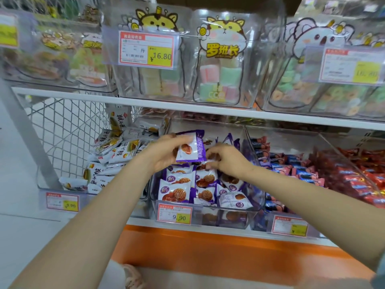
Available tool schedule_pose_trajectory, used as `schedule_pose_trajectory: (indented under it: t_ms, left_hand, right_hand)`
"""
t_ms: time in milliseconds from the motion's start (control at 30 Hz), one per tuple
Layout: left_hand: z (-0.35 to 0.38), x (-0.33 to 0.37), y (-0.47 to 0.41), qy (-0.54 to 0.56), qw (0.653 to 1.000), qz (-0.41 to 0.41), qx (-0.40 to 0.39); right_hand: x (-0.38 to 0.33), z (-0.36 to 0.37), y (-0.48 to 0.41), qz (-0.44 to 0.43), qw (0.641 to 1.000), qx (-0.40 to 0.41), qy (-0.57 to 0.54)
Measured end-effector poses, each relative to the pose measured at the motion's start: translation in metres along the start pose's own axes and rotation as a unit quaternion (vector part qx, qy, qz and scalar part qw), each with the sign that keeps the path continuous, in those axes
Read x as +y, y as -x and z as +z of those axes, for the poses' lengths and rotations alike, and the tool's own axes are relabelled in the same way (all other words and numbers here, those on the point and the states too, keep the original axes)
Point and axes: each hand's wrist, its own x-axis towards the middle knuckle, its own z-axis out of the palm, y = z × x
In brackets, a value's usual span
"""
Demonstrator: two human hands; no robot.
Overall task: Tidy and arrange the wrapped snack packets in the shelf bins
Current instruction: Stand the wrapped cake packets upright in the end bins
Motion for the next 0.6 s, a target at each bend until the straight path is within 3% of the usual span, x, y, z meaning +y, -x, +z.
schedule_pose_trajectory:
  t_ms: [67,100,167,233,333,467,600]
  left_hand:
    - [-0.001,-0.003,-0.003,-0.012,0.999,0.031,0.012]
    - [0.0,-0.005,-0.003,-0.034,0.998,0.06,0.012]
    - [0.008,-0.005,-0.002,-0.089,0.989,0.12,-0.001]
    - [0.018,-0.005,0.001,-0.107,0.981,0.157,-0.027]
    - [0.027,-0.006,0.003,-0.144,0.972,0.174,-0.069]
    - [0.024,-0.006,0.003,-0.159,0.975,0.151,-0.028]
    - [0.023,-0.004,0.007,-0.083,0.995,0.056,-0.003]
  right_hand:
    - [-0.002,-0.013,0.005,0.059,0.985,0.052,-0.156]
    - [-0.004,-0.019,0.008,0.108,0.956,0.048,-0.268]
    - [-0.009,-0.03,0.015,0.205,0.847,-0.054,-0.487]
    - [-0.01,-0.038,0.023,0.23,0.758,-0.171,-0.586]
    - [-0.009,-0.041,0.03,0.213,0.694,-0.186,-0.662]
    - [0.002,-0.052,0.033,0.229,0.694,-0.099,-0.675]
    - [0.007,-0.056,0.036,0.205,0.762,-0.069,-0.611]
